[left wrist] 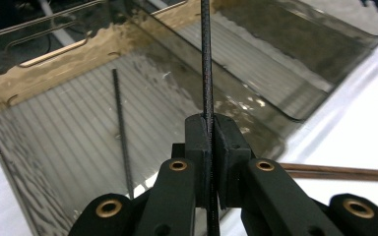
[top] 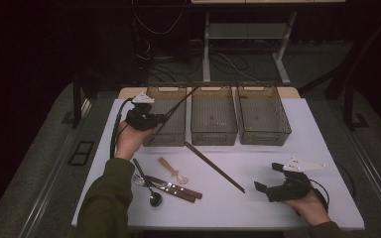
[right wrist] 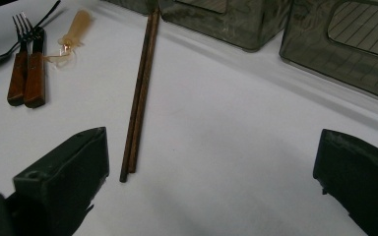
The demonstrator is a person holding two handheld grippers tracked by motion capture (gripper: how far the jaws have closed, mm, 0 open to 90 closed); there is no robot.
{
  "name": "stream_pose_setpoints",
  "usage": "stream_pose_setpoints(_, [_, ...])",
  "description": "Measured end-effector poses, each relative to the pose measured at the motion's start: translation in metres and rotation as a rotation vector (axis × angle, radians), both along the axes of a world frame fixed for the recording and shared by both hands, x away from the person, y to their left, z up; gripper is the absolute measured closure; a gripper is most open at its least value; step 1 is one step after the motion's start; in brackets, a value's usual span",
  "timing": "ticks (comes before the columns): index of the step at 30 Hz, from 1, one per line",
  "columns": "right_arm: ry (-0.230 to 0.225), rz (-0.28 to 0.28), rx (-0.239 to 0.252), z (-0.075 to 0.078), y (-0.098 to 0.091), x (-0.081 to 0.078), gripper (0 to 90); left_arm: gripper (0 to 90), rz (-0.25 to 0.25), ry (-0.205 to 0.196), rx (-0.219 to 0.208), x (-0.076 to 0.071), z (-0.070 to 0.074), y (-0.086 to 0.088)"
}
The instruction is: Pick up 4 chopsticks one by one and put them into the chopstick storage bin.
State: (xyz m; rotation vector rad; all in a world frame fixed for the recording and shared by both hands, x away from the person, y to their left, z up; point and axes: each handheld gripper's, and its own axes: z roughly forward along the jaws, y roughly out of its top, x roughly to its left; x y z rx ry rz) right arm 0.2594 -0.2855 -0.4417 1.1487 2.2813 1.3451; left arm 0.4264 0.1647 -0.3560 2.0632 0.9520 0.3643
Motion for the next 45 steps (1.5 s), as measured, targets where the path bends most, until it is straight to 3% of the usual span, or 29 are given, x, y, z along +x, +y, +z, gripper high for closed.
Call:
stream_pose_setpoints(16, [-0.004,0.01,0.008,0.001,0.0,-0.001,0.7,84.4,0.154,0.081,0.03,0.031,-0.025,0.008])
stream_pose_setpoints(24, [-0.009,0.012,0.007,0.002,0.0,-0.001,0.7,84.4,0.188,0.118,0.113,0.034,-0.035,0.003])
stream_pose_setpoints(29, [-0.009,0.011,0.011,0.002,0.0,-0.002,0.7,84.2,0.194,0.122,0.128,0.034,-0.035,0.001])
stream_pose_setpoints(37, [-0.009,0.013,0.01,0.002,0.0,-0.002,0.7,80.1,0.192,0.128,0.119,0.034,-0.035,0.0])
stream_pose_setpoints(45, [-0.012,0.015,0.011,0.002,0.0,-0.002,0.7,64.8,0.183,0.114,0.099,0.032,-0.033,-0.002])
